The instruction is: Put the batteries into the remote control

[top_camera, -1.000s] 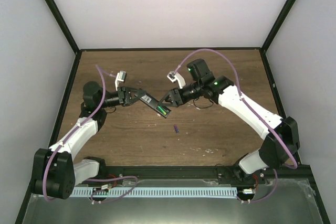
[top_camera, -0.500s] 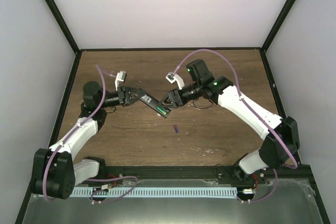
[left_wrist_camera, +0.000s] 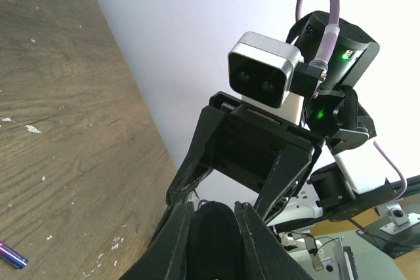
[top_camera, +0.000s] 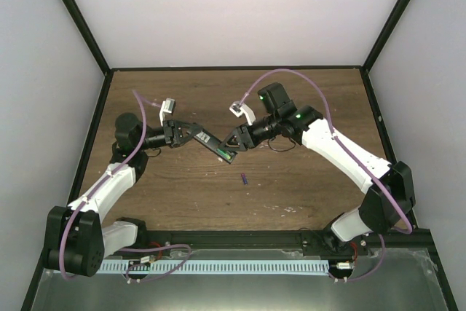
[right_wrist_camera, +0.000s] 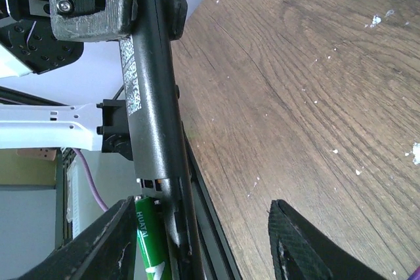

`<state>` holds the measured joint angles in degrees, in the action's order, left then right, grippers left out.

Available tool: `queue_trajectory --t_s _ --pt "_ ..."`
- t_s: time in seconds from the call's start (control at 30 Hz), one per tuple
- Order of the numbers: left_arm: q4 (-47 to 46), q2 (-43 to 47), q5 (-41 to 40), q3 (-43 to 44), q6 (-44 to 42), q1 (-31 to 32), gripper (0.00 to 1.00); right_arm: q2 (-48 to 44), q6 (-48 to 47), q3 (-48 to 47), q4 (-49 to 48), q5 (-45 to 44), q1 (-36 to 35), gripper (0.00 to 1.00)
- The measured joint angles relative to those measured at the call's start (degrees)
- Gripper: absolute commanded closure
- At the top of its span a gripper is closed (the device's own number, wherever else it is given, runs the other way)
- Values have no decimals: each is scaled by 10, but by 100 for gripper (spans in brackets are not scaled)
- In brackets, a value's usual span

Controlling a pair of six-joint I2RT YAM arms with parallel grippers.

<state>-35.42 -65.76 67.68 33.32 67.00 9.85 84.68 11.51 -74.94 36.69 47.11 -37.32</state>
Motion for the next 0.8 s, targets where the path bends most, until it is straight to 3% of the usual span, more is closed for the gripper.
queue_trajectory --t_s 0.8 --pt "0 0 -1 0 -1 0 100 9 47 -24 14 28 4 50"
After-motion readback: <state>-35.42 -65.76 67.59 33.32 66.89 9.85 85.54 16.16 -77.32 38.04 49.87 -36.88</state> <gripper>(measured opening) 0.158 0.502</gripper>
